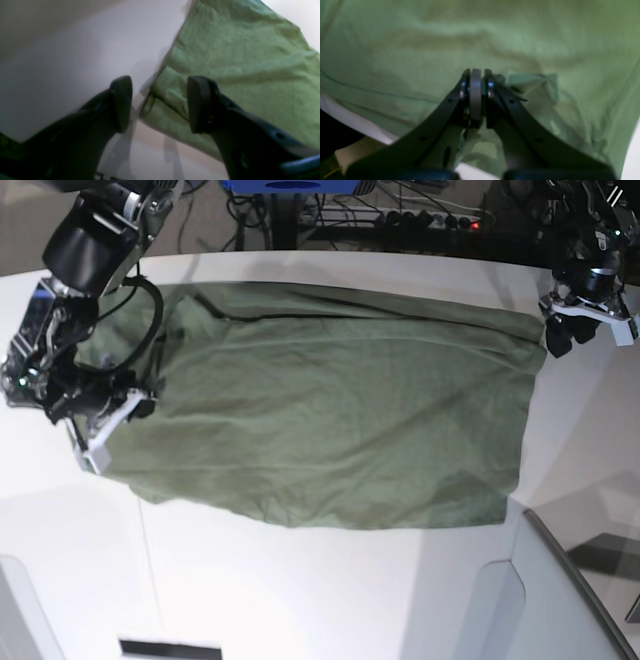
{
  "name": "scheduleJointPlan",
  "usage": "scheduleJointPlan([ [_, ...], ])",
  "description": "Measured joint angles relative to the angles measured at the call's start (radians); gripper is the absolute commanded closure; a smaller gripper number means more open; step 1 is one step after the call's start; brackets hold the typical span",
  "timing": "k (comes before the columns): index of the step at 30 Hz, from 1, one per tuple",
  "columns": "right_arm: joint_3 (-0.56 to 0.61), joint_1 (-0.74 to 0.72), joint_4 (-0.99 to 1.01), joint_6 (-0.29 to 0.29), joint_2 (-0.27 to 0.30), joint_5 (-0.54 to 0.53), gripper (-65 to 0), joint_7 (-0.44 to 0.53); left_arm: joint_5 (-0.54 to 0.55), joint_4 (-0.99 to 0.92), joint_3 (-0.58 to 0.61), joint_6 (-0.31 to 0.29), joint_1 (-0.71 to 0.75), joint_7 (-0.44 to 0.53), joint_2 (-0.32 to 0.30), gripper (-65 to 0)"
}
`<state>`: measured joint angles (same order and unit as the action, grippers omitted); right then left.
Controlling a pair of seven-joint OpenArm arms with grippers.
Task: Layout the t-shirt on the table in an organized manner, then fold the t-shirt properly
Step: 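Release the shirt corner with the right gripper and lift it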
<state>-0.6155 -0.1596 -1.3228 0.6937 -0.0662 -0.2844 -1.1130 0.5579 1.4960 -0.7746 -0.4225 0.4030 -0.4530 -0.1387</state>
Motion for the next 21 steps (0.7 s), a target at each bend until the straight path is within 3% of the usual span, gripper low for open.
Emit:
scheduleJointPlan([
  [9,0.002,-0.1,0.182,-0.003,0.061,0.003,-2.3,0.155,0.003,0.0,-0.007,-0.003,0.008,0.0,-0.005,-32.6],
  [21,0.002,-0.122,0.241,-0.004,0.064,0.004,-3.0,0.378,0.001,0.0,-0.007,-0.003,0.01,0.0,-0.004,-32.6],
])
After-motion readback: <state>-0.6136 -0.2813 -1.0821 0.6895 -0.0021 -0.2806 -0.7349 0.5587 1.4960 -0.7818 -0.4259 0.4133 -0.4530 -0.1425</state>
